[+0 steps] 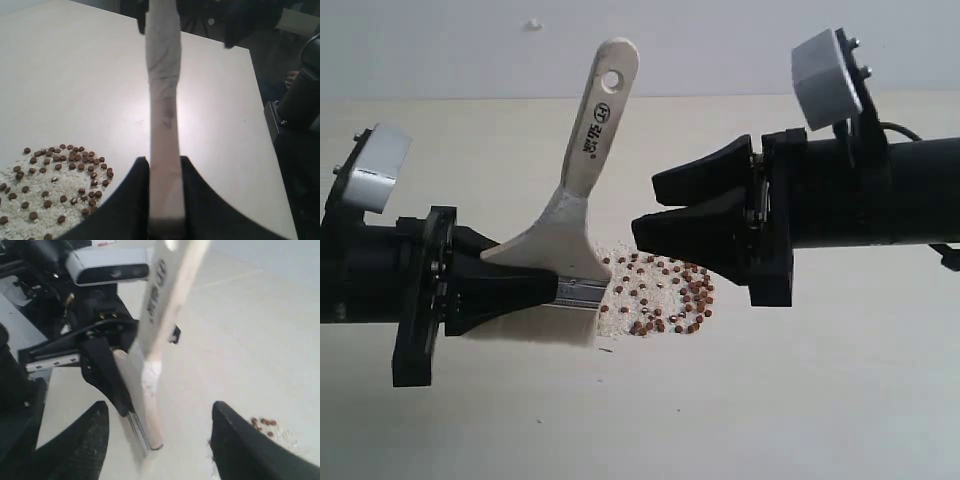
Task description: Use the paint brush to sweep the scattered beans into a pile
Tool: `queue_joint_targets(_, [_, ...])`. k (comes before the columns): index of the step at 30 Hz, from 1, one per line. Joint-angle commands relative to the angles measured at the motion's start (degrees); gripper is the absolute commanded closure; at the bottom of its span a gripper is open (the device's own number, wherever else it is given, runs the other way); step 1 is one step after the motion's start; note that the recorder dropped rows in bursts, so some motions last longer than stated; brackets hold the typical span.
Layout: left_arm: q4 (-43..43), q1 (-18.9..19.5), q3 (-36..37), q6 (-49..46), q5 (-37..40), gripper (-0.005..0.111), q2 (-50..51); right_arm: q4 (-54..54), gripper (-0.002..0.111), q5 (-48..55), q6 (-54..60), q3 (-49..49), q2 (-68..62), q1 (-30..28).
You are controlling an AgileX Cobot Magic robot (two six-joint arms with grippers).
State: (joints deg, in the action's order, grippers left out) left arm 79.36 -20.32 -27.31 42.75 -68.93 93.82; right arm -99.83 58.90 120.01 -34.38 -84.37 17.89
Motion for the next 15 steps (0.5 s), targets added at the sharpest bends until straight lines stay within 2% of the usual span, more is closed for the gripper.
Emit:
queue_joint_targets(1, [-0.88, -0.25, 0.01, -1.42, -1.03, 0.107, 0.20, -0.11, 0.051, -1.83, 0.67, -0.28, -3.46, 0.08])
queue_joint_targets(15, [-3.77, -0.25, 0.01, -5.25, -1.03, 0.107, 6.68, -0.11, 0.051, -0.53, 0.67, -0.87, -4.66, 0.08])
